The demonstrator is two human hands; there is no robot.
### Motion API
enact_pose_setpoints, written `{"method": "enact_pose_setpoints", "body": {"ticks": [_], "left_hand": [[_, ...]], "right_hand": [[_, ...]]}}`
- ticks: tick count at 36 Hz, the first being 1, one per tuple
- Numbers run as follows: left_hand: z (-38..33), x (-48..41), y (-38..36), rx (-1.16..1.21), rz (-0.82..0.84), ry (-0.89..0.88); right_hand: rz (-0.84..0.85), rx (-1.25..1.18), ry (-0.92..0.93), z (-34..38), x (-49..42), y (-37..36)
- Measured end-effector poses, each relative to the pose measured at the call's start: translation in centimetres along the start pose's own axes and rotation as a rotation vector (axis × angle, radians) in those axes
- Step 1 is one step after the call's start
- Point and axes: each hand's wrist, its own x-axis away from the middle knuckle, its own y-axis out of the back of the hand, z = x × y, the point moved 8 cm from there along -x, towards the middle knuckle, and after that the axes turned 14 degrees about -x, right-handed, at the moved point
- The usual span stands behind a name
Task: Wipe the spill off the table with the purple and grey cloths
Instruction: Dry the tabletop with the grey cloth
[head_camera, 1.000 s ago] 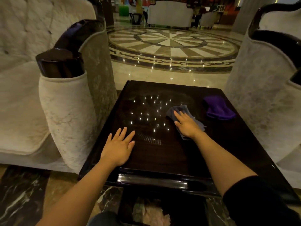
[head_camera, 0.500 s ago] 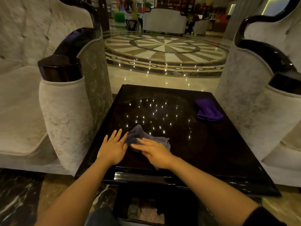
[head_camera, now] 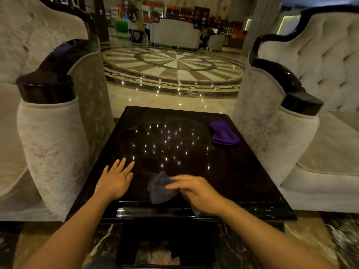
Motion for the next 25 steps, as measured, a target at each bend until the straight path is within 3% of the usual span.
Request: {"method": "enact_pose_setpoints", "body": {"ticks": [6,9,12,15,17,25], "left_hand": [[0.1,0.0,0.0,-0.003,-0.004,0.000],[0.0,-0.1,-0.1,-0.016,-0.005,-0.002],[0.1,-0.2,-0.2,-0.026,-0.001,0.002],[0.2,-0.3,-0.3,-0.032,0.008,0.006],[0.3,-0.3,-0.3,-0.026,0.011,0.010],[0.0,-0.1,0.1,-0.031,0.045,0.010]], "right_hand": [[-0.376,0.225,-0.056,-0.5,1.9,11.9],[-0.462,0.431,-0.134,-3.1,2.4,15.8],[-0.375,0.572,-0.362,-8.4,2.4,16.3],[-0.150,0.612,-0.653,-14.3,3.2,14.3],[-0.075,0.620,-0.709,-16.0,3.4,13.2],[-0.044,0.639,-0.852,-15.8,3.8,13.1]]}}
